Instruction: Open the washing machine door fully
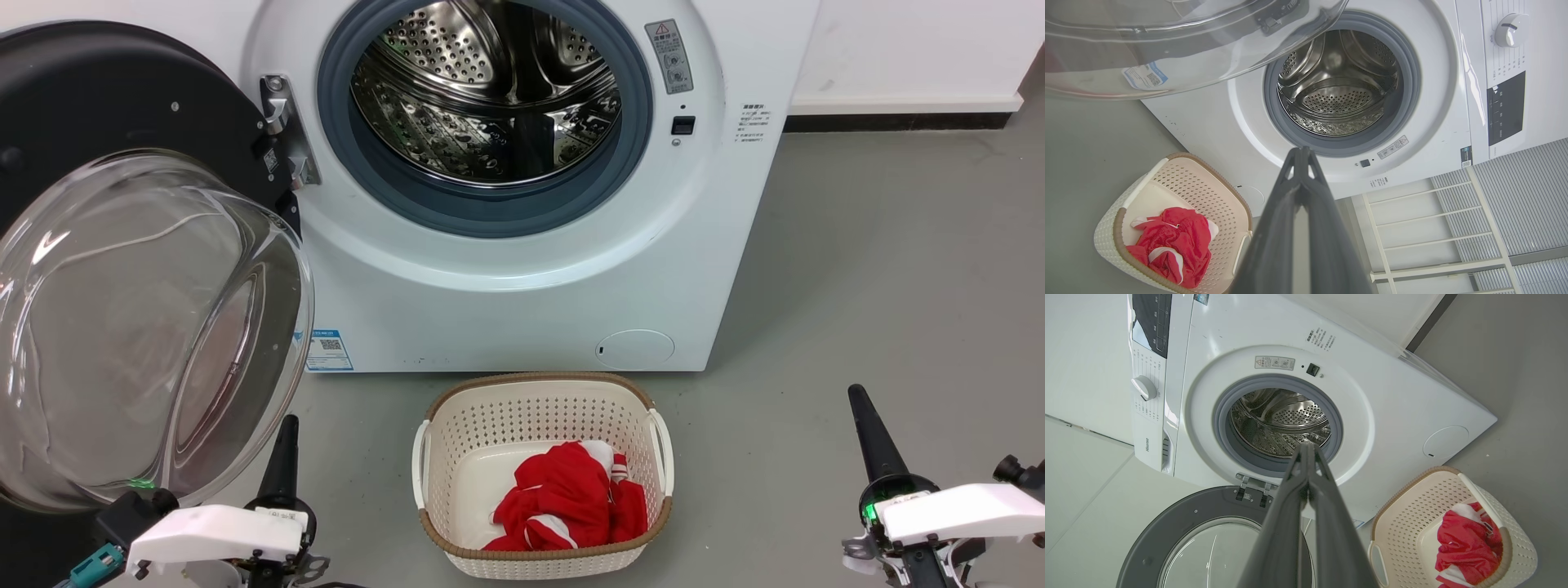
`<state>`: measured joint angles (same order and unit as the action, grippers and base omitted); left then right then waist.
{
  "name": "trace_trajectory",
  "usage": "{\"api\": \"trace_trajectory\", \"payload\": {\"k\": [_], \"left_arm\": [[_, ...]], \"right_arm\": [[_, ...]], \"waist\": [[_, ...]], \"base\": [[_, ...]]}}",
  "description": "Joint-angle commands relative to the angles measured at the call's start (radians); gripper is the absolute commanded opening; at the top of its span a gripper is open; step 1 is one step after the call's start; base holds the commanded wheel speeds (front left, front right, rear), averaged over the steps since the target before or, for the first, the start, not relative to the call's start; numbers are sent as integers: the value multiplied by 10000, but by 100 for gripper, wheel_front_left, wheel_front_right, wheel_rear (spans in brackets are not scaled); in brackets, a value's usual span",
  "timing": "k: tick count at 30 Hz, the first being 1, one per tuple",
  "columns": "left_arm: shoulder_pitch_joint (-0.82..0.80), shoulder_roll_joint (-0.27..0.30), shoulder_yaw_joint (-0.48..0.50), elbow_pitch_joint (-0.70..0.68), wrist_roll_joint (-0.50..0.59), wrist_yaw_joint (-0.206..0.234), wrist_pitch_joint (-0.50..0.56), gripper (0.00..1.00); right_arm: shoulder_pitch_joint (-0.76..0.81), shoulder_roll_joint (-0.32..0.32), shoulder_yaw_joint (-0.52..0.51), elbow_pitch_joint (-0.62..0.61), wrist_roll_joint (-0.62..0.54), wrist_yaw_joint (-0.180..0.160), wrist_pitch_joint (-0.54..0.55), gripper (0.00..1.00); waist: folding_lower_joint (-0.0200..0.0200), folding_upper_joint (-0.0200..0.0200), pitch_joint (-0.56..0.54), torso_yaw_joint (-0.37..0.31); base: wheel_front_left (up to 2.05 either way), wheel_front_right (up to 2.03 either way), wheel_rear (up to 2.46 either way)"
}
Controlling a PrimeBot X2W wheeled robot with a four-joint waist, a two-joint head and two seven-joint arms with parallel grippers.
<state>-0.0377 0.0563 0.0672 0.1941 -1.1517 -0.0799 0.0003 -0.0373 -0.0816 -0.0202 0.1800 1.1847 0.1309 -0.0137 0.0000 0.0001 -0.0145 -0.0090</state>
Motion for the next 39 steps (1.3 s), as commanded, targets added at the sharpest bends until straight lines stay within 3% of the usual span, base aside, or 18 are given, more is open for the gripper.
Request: {"api": "trace_trajectory", "payload": {"k": [1,39], "left_arm": [[-240,8,39,-43,-217,-110,59,0],[-671,-51,398,414,-3695,-444,938,0]], "right_arm": [[-182,-54,-34,-19,239,-1,53,0],[-637,20,-453,501,3701,-1,786,0]], "waist": [[0,-1,3,2],[0,-1,132,67]], "base": [[0,0,0],[0,0,0]]}}
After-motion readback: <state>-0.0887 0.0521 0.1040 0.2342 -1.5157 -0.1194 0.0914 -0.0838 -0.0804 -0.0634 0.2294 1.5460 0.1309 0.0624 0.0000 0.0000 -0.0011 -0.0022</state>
